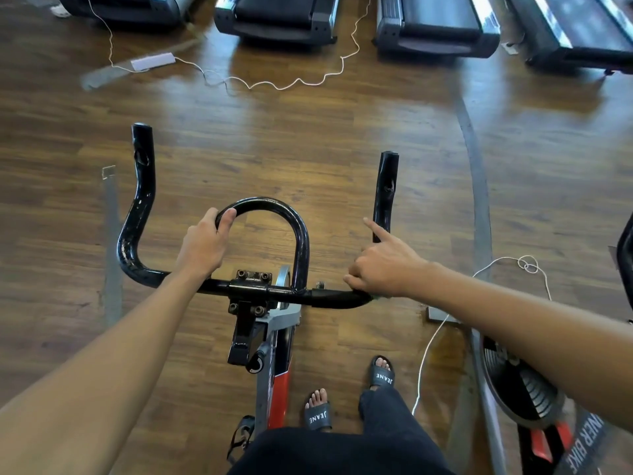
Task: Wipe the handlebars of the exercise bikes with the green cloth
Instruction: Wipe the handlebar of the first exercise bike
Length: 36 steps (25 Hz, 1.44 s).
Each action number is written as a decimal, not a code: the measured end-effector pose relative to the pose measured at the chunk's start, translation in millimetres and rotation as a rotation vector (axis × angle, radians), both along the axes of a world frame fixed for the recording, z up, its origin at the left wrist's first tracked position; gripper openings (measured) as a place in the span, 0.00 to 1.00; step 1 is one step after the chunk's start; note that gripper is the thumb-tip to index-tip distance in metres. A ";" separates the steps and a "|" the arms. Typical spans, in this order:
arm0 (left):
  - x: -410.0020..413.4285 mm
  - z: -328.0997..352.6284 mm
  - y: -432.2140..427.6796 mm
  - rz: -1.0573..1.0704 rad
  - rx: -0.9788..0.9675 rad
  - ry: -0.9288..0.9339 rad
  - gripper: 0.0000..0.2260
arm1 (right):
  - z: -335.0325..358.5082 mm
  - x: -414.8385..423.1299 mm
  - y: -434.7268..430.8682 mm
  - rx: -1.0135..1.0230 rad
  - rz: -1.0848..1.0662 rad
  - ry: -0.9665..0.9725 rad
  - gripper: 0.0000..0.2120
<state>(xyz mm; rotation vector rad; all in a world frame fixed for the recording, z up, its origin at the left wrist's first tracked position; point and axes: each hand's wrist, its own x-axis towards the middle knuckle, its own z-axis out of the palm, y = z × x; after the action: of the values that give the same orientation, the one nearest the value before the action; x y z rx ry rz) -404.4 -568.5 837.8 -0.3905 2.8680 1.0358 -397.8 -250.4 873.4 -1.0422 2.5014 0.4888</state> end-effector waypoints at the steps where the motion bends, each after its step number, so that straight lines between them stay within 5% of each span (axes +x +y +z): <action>1: 0.1 0.3 0.0 0.006 -0.001 -0.001 0.22 | 1.5 -14.8 3.1 0.069 0.087 0.058 0.25; 4: -0.6 -0.4 -0.6 0.015 -0.004 0.005 0.22 | 14.4 -67.8 10.5 0.205 0.198 0.315 0.19; 9: -1.3 -3.0 -1.8 -0.003 -0.003 0.008 0.21 | 43.8 -112.3 6.8 0.173 0.061 0.619 0.14; 12: -2.5 -4.0 -3.0 -0.007 0.006 0.010 0.21 | 15.2 -78.4 4.2 0.246 0.073 0.502 0.17; 16: -1.7 -5.0 -3.8 -0.015 0.011 0.012 0.21 | -11.1 -19.3 -11.0 0.158 -0.065 0.060 0.20; 24: -1.0 -0.6 -0.6 0.007 -0.008 -0.010 0.22 | 0.4 66.5 -44.9 -0.384 -0.575 -0.144 0.30; 36: 0.4 -1.9 0.3 0.010 0.003 0.002 0.24 | -52.3 126.6 -74.5 -0.686 -0.575 0.289 0.23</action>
<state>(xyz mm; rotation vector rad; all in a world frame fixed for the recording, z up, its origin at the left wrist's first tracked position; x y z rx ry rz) -404.0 -568.1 835.9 -0.4038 2.8692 1.0418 -271.2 -324.9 821.1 -0.3957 3.1384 -0.4509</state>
